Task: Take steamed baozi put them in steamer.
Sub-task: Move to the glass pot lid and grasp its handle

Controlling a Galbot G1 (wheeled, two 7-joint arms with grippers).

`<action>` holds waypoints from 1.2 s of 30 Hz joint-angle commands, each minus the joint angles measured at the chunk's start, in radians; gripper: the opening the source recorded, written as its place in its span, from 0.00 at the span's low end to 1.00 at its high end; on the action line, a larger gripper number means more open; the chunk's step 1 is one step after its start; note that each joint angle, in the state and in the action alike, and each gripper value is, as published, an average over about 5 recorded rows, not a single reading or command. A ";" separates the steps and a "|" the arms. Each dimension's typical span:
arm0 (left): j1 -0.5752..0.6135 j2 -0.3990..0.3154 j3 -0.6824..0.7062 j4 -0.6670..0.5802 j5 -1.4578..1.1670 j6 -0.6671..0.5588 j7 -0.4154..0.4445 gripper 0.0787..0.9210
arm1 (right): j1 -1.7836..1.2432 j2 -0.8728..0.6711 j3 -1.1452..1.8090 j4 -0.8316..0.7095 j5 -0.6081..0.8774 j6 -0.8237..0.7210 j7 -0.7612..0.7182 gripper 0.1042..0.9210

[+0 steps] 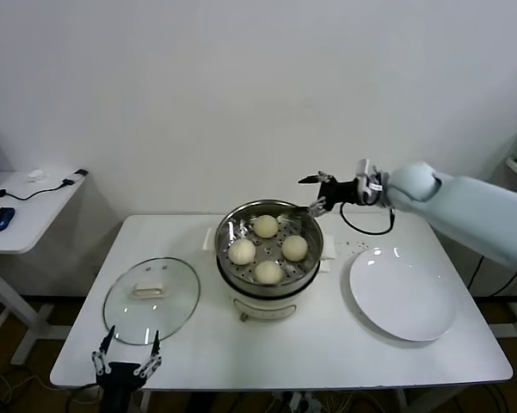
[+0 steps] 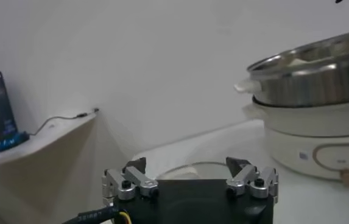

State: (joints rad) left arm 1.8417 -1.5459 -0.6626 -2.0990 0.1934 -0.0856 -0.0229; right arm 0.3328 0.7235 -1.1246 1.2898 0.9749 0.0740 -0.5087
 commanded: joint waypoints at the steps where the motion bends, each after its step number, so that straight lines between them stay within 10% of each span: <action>1: -0.048 -0.011 -0.014 -0.096 0.087 0.070 0.030 0.88 | -0.652 -0.151 0.747 0.161 -0.093 0.100 0.272 0.88; 28: -0.232 0.168 -0.033 0.145 1.269 0.090 -0.020 0.88 | -1.525 0.219 1.607 0.317 -0.369 0.024 0.335 0.88; 36: -0.337 0.157 0.062 0.308 1.409 0.283 -0.045 0.88 | -1.555 0.237 1.629 0.276 -0.425 0.030 0.348 0.88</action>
State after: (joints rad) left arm 1.6334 -1.4174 -0.6864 -1.9888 1.2203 0.0277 -0.0302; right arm -1.0794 0.8916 0.3727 1.5754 0.6368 0.1018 -0.1798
